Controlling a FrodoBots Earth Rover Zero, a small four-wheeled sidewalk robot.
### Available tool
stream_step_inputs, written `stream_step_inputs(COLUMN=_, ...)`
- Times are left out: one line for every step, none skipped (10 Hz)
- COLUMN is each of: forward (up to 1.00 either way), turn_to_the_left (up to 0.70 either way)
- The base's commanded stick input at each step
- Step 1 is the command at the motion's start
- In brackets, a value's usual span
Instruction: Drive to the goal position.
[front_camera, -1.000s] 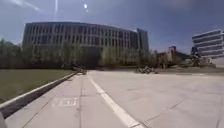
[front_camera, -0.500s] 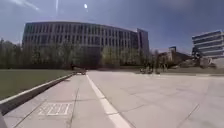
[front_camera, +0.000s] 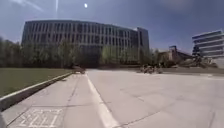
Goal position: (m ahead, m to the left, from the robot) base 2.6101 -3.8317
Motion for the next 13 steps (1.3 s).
stream_step_inputs(forward=0.70, turn_to_the_left=-0.01)
stream_step_inputs(forward=0.70, turn_to_the_left=-0.01)
stream_step_inputs(forward=0.70, turn_to_the_left=-0.01)
stream_step_inputs(forward=0.70, turn_to_the_left=-0.01)
stream_step_inputs(forward=0.70, turn_to_the_left=-0.01)
stream_step_inputs(forward=0.70, turn_to_the_left=-0.01)
stream_step_inputs(forward=0.70, turn_to_the_left=-0.01)
stream_step_inputs(forward=0.70, turn_to_the_left=-0.01)
stream_step_inputs(forward=0.70, turn_to_the_left=0.08)
stream_step_inputs(forward=0.70, turn_to_the_left=0.19)
stream_step_inputs(forward=0.70, turn_to_the_left=0.31)
stream_step_inputs(forward=0.70, turn_to_the_left=0.34)
stream_step_inputs(forward=0.70, turn_to_the_left=0.34)
